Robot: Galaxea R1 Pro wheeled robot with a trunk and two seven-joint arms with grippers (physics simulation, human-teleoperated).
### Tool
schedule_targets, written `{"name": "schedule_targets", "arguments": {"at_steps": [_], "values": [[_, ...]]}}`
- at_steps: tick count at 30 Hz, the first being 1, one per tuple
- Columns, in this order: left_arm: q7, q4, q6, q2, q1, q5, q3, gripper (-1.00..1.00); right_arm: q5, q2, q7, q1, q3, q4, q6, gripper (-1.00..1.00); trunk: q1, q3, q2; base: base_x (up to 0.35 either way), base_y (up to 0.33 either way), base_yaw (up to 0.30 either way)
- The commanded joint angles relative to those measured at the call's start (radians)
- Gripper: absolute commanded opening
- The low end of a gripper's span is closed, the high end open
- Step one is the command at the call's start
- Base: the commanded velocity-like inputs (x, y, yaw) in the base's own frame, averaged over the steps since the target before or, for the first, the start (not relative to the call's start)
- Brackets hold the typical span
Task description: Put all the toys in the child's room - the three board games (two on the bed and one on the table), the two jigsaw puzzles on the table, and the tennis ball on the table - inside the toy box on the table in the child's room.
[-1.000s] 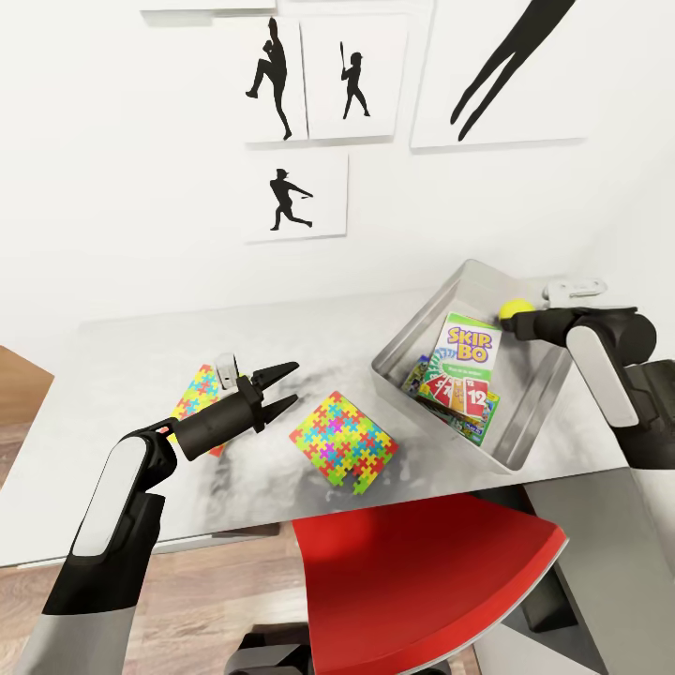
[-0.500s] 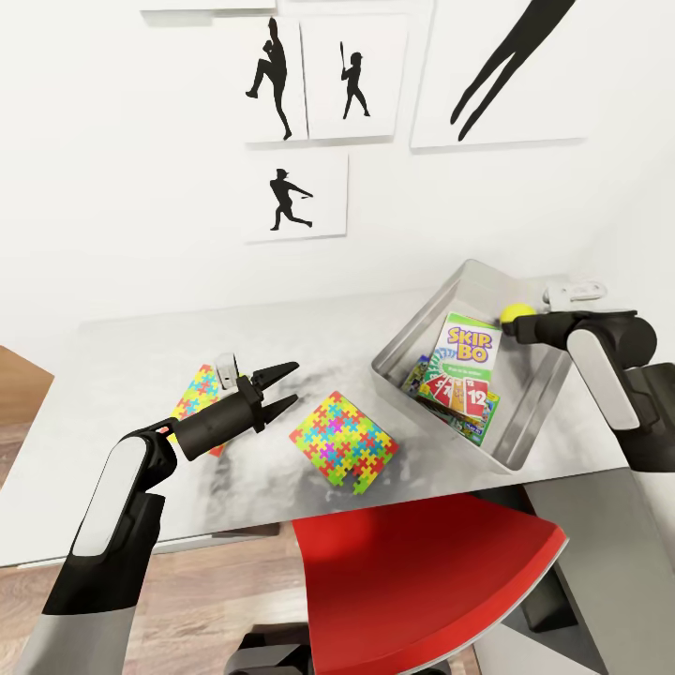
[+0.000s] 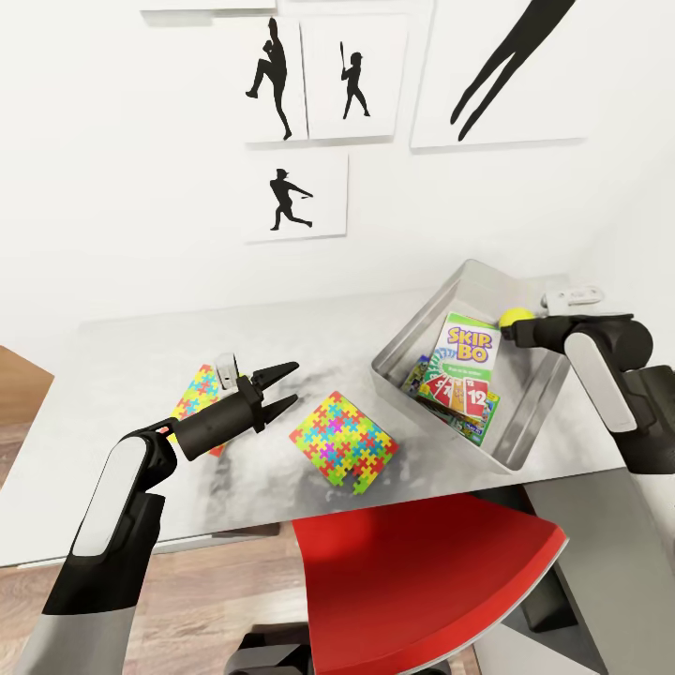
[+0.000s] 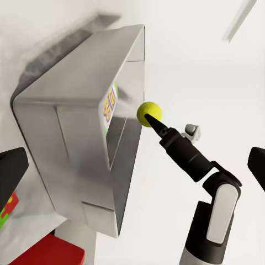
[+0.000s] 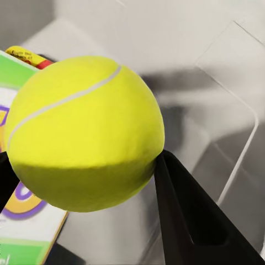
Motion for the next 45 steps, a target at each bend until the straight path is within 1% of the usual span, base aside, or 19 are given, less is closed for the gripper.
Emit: {"name": "schedule_targets", "arguments": {"at_steps": [1, 8, 13, 20, 25, 45], "values": [[0.010, -0.001, 0.004, 0.000, -0.001, 0.011, 0.001, 1.00, -0.013, 0.000, -0.016, -0.001, 0.003, 0.001, 0.003, -1.00, 0.001, -0.001, -0.002, 0.000, 0.000, 0.000], [0.011, -0.001, 0.004, 0.000, -0.001, 0.011, 0.001, 1.00, -0.013, 0.005, -0.026, -0.001, 0.002, 0.018, 0.003, -1.00, 0.001, -0.001, -0.002, 0.000, 0.000, 0.000], [0.011, -0.001, 0.004, 0.000, -0.001, 0.011, 0.001, 1.00, -0.013, 0.012, -0.063, 0.000, 0.003, 0.037, 0.003, -1.00, 0.001, -0.001, -0.002, 0.000, 0.000, 0.000], [0.011, -0.002, 0.004, 0.000, -0.001, 0.011, 0.001, 1.00, -0.013, 0.024, -0.080, -0.001, 0.003, 0.069, 0.003, -1.00, 0.001, -0.001, -0.002, 0.000, 0.000, 0.000], [0.010, -0.002, 0.004, 0.000, -0.001, 0.011, 0.001, 1.00, -0.013, 0.029, -0.086, -0.002, 0.003, 0.095, 0.003, -1.00, 0.001, -0.001, -0.002, 0.000, 0.000, 0.000], [0.009, -0.002, 0.004, 0.000, -0.001, 0.011, 0.001, 1.00, -0.013, 0.036, -0.090, -0.009, 0.003, 0.137, 0.003, -1.00, 0.001, -0.001, -0.002, 0.000, 0.000, 0.000]]}}
